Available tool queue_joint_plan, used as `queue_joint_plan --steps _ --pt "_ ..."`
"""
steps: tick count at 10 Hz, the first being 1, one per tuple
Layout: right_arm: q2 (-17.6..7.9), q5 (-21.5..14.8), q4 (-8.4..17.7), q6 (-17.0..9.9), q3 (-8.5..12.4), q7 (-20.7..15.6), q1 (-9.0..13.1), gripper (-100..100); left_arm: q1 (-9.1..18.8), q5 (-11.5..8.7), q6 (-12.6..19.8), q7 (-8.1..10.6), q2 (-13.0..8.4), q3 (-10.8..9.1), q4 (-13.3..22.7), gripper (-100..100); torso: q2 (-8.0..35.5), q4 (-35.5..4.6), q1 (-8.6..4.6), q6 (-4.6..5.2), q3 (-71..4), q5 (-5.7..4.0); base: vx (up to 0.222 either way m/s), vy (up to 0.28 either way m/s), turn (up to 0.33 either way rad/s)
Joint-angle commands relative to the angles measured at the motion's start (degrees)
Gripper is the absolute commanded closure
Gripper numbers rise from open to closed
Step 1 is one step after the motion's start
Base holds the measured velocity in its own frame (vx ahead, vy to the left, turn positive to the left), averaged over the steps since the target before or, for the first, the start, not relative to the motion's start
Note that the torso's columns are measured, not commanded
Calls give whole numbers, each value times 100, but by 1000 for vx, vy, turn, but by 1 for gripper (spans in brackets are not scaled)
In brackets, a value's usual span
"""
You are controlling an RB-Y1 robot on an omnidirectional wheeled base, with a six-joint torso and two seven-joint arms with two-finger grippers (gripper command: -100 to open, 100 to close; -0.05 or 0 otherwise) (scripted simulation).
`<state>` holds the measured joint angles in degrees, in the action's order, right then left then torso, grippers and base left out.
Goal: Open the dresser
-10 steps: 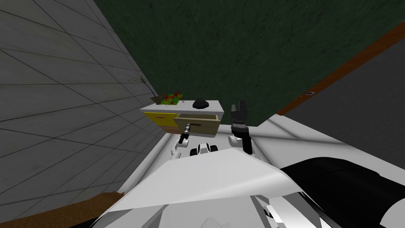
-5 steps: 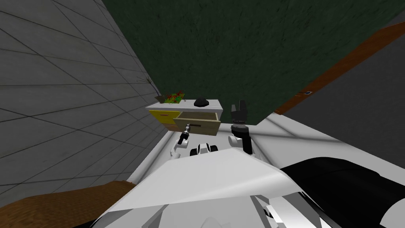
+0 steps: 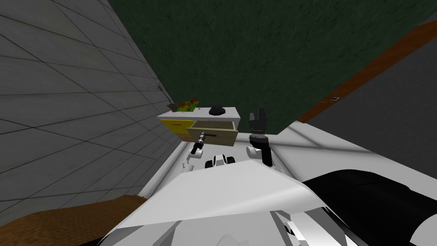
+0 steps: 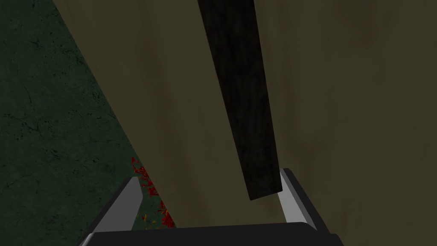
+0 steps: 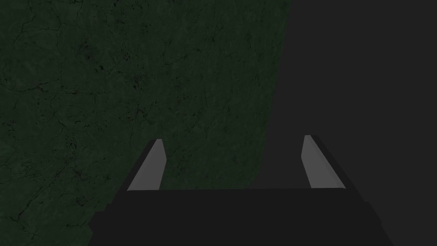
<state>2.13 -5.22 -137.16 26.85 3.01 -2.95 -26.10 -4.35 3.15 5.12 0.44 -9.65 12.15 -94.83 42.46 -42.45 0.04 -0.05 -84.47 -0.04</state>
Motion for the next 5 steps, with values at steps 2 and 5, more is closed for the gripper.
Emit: queue_joint_plan --steps 2,5 --pt "0 0 0 0 0 0 0 0 4 -40 301 45 -75 14 -351 -100 20 -23 0 -11 11 -9 -4 1 1" --pt "0 0 0 0 0 0 0 0 -59 -49 421 56 -73 59 -348 0 28 -24 -7 -6 17 -9 -2 2 2"
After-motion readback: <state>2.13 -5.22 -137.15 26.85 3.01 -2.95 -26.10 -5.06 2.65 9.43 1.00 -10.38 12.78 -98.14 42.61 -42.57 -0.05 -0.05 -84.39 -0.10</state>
